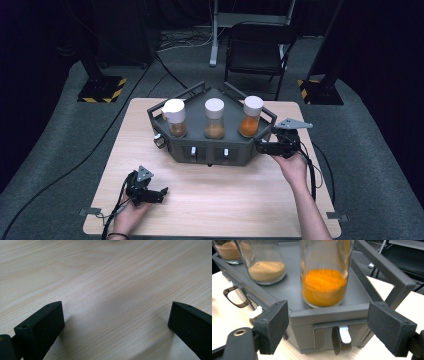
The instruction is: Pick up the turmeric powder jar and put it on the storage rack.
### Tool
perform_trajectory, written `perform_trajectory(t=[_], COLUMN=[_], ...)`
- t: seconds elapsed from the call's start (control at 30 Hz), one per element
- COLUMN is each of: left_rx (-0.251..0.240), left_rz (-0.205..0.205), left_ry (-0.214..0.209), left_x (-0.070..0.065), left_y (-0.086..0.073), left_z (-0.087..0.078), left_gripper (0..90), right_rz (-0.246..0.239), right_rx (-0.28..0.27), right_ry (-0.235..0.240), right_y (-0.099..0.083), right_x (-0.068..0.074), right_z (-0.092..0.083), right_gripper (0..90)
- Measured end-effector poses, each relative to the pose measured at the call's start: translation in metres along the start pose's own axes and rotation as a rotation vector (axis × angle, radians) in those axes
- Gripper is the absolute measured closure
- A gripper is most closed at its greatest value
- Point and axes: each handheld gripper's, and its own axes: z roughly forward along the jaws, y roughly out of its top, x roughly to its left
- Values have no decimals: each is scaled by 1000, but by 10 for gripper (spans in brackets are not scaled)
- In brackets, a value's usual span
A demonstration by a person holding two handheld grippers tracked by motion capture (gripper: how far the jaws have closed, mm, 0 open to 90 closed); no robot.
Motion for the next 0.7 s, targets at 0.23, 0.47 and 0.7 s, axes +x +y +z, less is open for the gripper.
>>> perform_trajectory(t=[0.23,0.47,0.7], left_rx=[0,0,0], left_rz=[0,0,0], left_ry=[0,0,1], left_x=[0,0,0], left_y=[0,0,0], left_z=[0,0,0], left_gripper=[1,1,2], right_rz=[12,18,19], right_rx=[10,20,26], right_ry=[3,3,-3], right_y=[-13,-28,-39], right_x=[-1,-1,0], right_z=[2,2,1], right_gripper=[171,170,169])
